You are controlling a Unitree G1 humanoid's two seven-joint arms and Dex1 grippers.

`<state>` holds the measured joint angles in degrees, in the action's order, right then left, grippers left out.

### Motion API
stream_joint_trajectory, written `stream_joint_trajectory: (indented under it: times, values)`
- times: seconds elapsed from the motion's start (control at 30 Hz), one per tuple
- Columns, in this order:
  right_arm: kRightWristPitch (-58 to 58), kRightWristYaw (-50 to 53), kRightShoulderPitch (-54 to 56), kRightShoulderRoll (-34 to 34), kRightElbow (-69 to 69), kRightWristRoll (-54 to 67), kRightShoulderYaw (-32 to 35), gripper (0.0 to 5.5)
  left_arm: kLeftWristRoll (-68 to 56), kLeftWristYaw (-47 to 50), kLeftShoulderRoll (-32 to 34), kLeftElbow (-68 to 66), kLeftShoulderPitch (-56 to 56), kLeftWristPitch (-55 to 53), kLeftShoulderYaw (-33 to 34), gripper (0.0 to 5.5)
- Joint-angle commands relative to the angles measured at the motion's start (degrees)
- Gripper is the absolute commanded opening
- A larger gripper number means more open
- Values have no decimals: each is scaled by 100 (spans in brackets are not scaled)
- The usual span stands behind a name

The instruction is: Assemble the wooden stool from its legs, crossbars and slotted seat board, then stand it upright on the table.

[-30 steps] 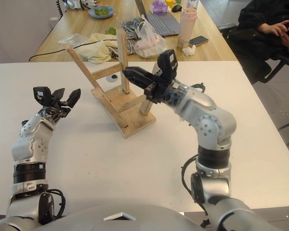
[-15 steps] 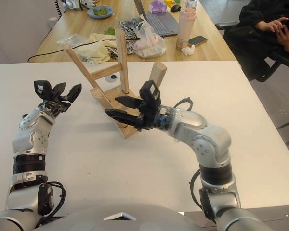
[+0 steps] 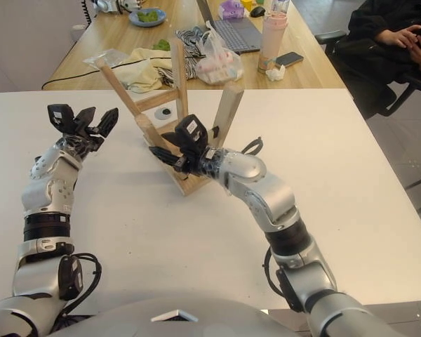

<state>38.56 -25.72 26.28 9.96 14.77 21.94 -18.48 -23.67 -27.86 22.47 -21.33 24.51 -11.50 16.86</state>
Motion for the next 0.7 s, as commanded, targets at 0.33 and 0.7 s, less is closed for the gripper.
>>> stream_joint_trajectory:
  times: [0.33, 0.7]
  values:
    - [-1190, -3818, 916, 1897, -2807, 394, 1038, 107, 89, -479, 525, -19, -58, 361, 88, 375]
    - [-2226, -5530, 1841, 2528, -4577, -731, 447, 151, 965, -1559, 1085, -143, -271, 221, -1059, 375]
